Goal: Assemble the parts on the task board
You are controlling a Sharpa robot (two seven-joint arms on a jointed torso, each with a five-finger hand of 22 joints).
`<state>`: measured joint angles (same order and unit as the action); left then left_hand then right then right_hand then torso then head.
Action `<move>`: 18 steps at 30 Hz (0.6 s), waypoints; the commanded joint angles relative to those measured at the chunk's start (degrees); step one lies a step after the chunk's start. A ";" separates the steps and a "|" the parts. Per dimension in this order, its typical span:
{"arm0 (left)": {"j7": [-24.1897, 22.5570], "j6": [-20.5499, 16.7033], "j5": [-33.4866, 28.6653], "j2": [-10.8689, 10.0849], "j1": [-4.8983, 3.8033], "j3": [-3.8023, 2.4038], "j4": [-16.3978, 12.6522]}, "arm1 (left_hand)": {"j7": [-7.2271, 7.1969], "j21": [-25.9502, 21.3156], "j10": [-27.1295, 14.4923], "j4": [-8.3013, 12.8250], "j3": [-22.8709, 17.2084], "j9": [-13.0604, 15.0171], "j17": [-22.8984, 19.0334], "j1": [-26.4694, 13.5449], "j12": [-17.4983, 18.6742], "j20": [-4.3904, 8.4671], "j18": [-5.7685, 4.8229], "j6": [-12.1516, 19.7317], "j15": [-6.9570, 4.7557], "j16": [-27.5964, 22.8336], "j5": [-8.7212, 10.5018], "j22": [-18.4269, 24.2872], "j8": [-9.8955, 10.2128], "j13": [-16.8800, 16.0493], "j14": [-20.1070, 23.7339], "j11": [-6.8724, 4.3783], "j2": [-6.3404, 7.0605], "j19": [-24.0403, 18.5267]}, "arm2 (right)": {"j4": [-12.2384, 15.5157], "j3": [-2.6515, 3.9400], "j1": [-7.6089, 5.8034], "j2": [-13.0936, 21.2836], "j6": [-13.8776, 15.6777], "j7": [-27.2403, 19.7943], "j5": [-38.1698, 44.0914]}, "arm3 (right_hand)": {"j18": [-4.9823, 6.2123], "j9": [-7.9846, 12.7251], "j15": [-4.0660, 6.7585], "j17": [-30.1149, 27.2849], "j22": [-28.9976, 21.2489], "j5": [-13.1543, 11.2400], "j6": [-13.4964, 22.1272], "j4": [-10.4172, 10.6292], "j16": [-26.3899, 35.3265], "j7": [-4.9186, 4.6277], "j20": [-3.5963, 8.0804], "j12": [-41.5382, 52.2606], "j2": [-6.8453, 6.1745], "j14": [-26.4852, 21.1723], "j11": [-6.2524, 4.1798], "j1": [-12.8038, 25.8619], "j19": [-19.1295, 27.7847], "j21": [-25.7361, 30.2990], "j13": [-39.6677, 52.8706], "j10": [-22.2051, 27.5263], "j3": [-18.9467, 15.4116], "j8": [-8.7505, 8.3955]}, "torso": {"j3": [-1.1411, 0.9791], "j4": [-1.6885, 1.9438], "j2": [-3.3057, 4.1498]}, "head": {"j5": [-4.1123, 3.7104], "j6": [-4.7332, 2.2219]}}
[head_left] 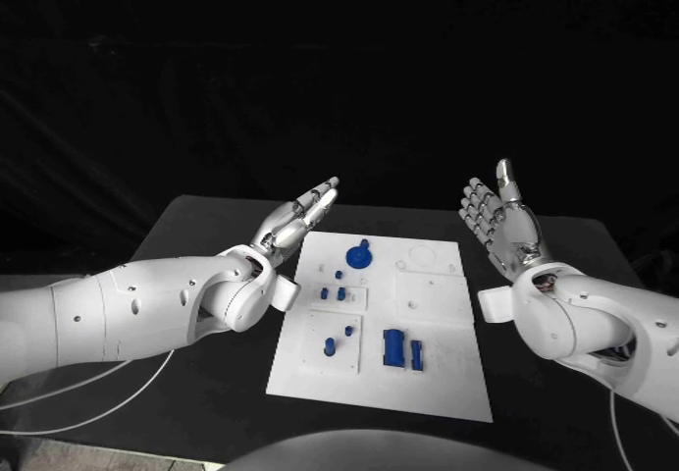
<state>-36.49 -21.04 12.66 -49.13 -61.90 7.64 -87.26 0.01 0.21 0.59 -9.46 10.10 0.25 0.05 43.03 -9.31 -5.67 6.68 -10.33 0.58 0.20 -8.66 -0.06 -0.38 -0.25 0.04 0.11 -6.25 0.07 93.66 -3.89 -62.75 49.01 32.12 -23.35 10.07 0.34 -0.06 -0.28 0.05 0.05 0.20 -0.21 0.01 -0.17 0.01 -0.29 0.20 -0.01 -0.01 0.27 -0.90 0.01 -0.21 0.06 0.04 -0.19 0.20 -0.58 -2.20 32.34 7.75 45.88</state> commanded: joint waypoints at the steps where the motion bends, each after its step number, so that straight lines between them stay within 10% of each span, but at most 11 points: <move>1: 2.86 -10.28 -5.81 1.32 0.47 -1.91 -0.94 | -0.01 -0.21 -0.59 3.02 -3.22 -0.25 -0.05 -13.72 2.96 5.67 -2.02 3.28 -0.58 -0.20 2.76 0.06 0.38 0.25 -0.04 -0.11 1.99 -0.07 | -1.84 1.59 1.21 -1.99 8.41 -4.72 -7.00 | -0.34 0.06 0.28 -0.05 -0.05 -0.20 0.21 -0.01 0.17 -0.01 0.29 -0.20 0.01 0.01 -0.27 0.90 -0.01 0.21 -0.06 -0.04 0.19 -0.20 | 0.21 0.79 -0.43 | -2.47 -3.64; 2: 3.36 -11.92 -6.69 1.72 0.63 -2.65 -1.16 | -0.01 -0.21 -0.59 3.26 -3.45 -0.25 -0.05 -14.79 3.18 5.67 -2.02 3.55 -0.58 -0.20 2.99 0.06 0.38 0.25 -0.04 -0.11 2.14 -0.07 | -2.28 2.13 1.54 -2.54 9.26 -5.13 -7.73 | -0.34 0.06 0.28 -0.05 -0.05 -0.20 0.21 -0.01 0.17 -0.01 0.29 -0.20 0.01 0.01 -0.27 0.90 -0.01 0.21 -0.06 -0.04 0.19 -0.20 | 0.25 0.95 -0.51 | -3.08 -4.54; 3: 3.81 -13.45 -7.51 2.09 0.79 -3.33 -1.37 | -0.01 -0.21 -0.59 3.54 -3.74 -0.25 -0.05 -16.02 3.46 5.67 -2.02 3.84 -0.58 -0.20 3.22 0.06 0.38 0.25 -0.04 -0.11 6.25 -0.07 | -2.66 2.60 1.82 -3.01 9.99 -5.48 -8.35 | -0.34 0.06 0.28 -0.05 -0.05 -0.20 0.21 -0.01 0.17 -0.01 0.29 -0.20 0.01 0.01 -0.27 0.90 -0.01 0.21 -0.06 -0.04 0.19 -0.20 | 0.29 1.10 -0.59 | -3.65 -5.40; 9: 6.00 -20.76 -11.42 3.87 1.51 -6.61 -2.38 | -0.01 -0.21 -0.59 4.95 -5.15 -0.25 -0.05 -22.19 4.81 5.67 -2.66 5.25 -0.58 -0.20 4.48 0.06 0.38 0.25 -0.04 -0.11 6.25 -0.07 | -3.71 3.89 2.59 -4.32 12.00 -6.44 -10.07 | -0.34 0.06 0.28 -0.05 -0.05 -0.20 0.21 -0.01 0.17 -0.01 0.29 -0.20 0.01 0.01 -0.27 0.90 -0.01 0.21 -0.06 -0.04 0.19 -0.20 | 0.49 1.87 -0.99 | -6.53 -9.68; 10: 6.21 -21.45 -11.79 4.04 1.58 -6.92 -2.47 | -0.01 -0.21 -0.59 5.08 -5.27 -0.25 -0.05 -22.75 4.91 5.67 -2.66 5.26 -0.58 -0.20 4.60 0.06 0.38 0.25 -0.04 -0.11 6.25 -0.07 | -3.71 3.89 2.59 -4.32 12.00 -6.44 -10.07 | -0.34 0.06 0.28 -0.05 -0.05 -0.20 0.21 -0.01 0.17 -0.01 0.29 -0.20 0.01 0.01 -0.27 0.90 -0.01 0.21 -0.06 -0.04 0.19 -0.20 | 0.51 1.95 -1.03 | -6.82 -10.12; 11: 6.30 -21.75 -11.95 4.12 1.61 -7.05 -2.51 | -0.01 -0.21 -0.59 5.20 -5.39 -0.25 -0.05 -23.34 5.04 5.67 -2.66 5.45 -0.58 -0.20 8.66 0.06 0.38 0.25 -0.04 -0.11 6.25 -0.07 | -3.71 3.89 2.59 -4.32 12.00 -6.44 -10.07 | -0.34 0.06 0.28 -0.05 -0.05 -0.20 0.21 -0.01 0.17 -0.01 0.29 -0.20 0.01 0.01 -0.27 0.90 -0.01 0.21 -0.06 -0.04 0.19 -0.20 | 0.52 1.99 -1.05 | -6.95 -10.31; 12: 6.45 -22.26 -12.22 4.24 1.66 -7.28 -2.58 | -0.01 -0.21 -0.59 5.41 -5.60 -0.25 -0.05 -24.20 5.23 5.67 -6.68 5.69 -0.58 -0.20 8.66 0.06 0.38 0.25 -0.04 -0.11 6.25 -0.07 | -3.71 3.89 2.59 -4.32 12.00 -6.44 -10.07 | -0.34 0.06 0.28 -0.05 -0.05 -0.20 0.21 -0.01 0.17 -0.01 0.29 -0.20 0.01 0.01 -0.27 0.90 -0.01 0.21 -0.06 -0.04 0.19 -0.20 | 0.54 2.05 -1.08 | -7.19 -10.66; 13: 6.57 -22.64 -12.42 4.33 1.70 -7.45 -2.63 | -0.01 -0.21 -0.59 9.46 -5.72 -0.25 -0.05 -24.70 9.31 5.67 -6.68 5.76 -0.58 -0.20 8.66 0.06 0.38 0.25 -0.04 -0.11 6.25 -0.07 | -3.71 3.89 2.59 -4.32 12.00 -6.44 -10.07 | -0.34 0.06 0.28 -0.05 -0.05 -0.20 0.21 -0.01 0.17 -0.01 0.29 -0.20 0.01 0.01 -0.27 0.90 -0.01 0.21 -0.06 -0.04 0.19 -0.20 | 0.55 2.10 -1.11 | -7.38 -10.95; 18: 6.70 -23.08 -12.66 4.44 1.74 -7.64 -2.70 | -0.01 -0.21 -0.59 9.46 -10.10 -0.25 -0.05 -28.42 9.31 5.67 -6.68 10.33 -0.58 -0.20 8.66 0.06 0.38 0.25 -0.04 -0.11 6.25 -0.07 | -3.71 3.89 2.59 -4.32 12.00 -6.44 -10.07 | -0.34 0.06 0.28 -0.05 -0.05 -0.20 0.21 -0.01 0.17 -0.01 0.29 -0.20 0.01 0.01 -0.27 0.90 -0.01 0.21 -0.06 -0.04 0.19 -0.20 | 0.58 2.20 -1.16 | -7.75 -11.50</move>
<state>-30.63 -41.31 1.72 -44.80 -60.19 0.04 -89.79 0.06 0.21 0.38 -2.07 3.48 0.07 0.07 20.01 -2.38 -0.70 2.23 -4.28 0.50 0.20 -1.75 -0.07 -0.40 -0.06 -0.05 -0.09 -0.49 -0.07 89.99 -0.04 -60.18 44.71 42.95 -28.36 0.72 0.35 -0.06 -0.29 0.07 0.08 0.20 -0.21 0.02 -0.17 0.01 -0.30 0.20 -0.01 -0.01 0.27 -0.31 0.01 -0.21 0.06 0.04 -0.19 0.20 -0.03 -0.14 31.26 0.24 34.70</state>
